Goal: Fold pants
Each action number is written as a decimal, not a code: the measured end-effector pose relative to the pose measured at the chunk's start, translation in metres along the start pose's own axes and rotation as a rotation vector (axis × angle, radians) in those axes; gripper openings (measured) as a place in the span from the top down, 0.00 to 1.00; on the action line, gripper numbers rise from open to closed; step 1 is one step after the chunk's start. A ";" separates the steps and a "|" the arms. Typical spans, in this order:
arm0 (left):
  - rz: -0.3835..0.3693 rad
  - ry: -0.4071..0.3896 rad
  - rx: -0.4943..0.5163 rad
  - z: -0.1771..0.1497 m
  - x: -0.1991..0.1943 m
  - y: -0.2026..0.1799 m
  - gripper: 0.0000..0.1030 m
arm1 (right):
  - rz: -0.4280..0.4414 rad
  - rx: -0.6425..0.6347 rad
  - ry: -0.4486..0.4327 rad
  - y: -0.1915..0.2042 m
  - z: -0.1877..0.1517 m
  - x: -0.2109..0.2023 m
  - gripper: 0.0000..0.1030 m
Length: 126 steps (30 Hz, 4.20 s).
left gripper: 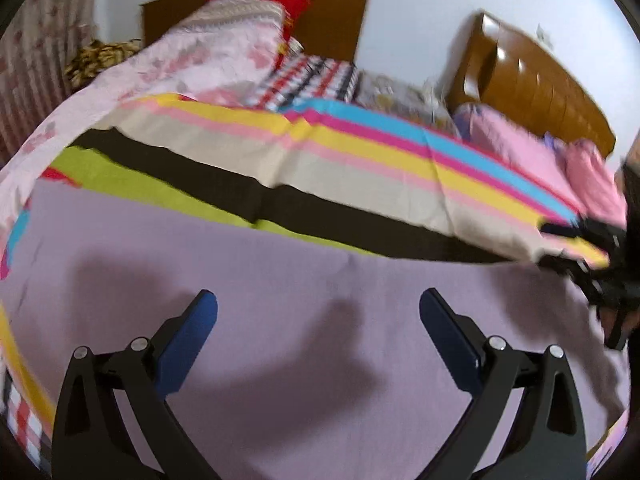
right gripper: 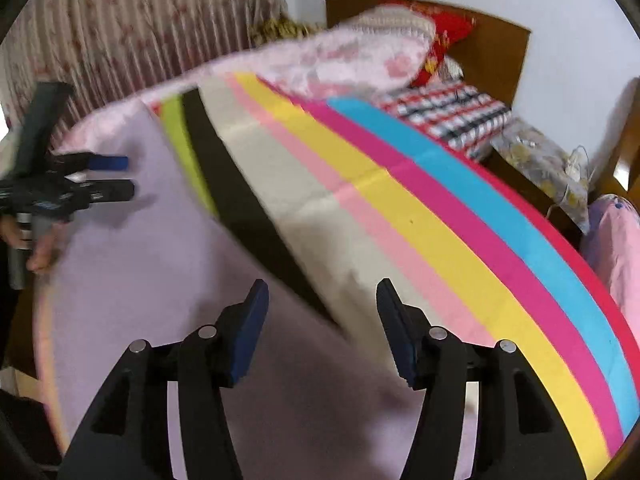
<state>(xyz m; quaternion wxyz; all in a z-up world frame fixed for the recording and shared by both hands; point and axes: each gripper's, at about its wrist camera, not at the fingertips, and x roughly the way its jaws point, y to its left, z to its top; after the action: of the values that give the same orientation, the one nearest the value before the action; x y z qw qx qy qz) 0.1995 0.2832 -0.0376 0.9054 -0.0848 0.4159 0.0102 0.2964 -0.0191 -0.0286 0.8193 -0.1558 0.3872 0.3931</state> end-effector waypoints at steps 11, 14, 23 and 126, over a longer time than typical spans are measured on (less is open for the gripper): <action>0.076 0.156 -0.094 0.017 0.033 0.023 0.02 | -0.022 0.174 0.048 -0.021 -0.019 0.006 0.56; -0.014 0.092 -0.050 0.016 0.005 -0.003 0.02 | 0.059 0.136 0.004 -0.004 -0.022 -0.013 0.56; 0.094 0.225 0.138 0.008 0.064 -0.059 0.02 | 0.049 0.275 0.032 -0.045 -0.056 -0.013 0.54; -0.410 -0.188 -0.838 -0.052 -0.022 0.283 0.31 | 0.274 -0.418 -0.012 0.314 0.119 0.151 0.88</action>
<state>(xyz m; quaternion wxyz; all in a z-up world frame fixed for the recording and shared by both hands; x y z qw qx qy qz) 0.1210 0.5546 -0.0953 0.8104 -0.5216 0.2668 0.0058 0.1763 0.3279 -0.0502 0.7107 -0.2658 0.3100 0.5728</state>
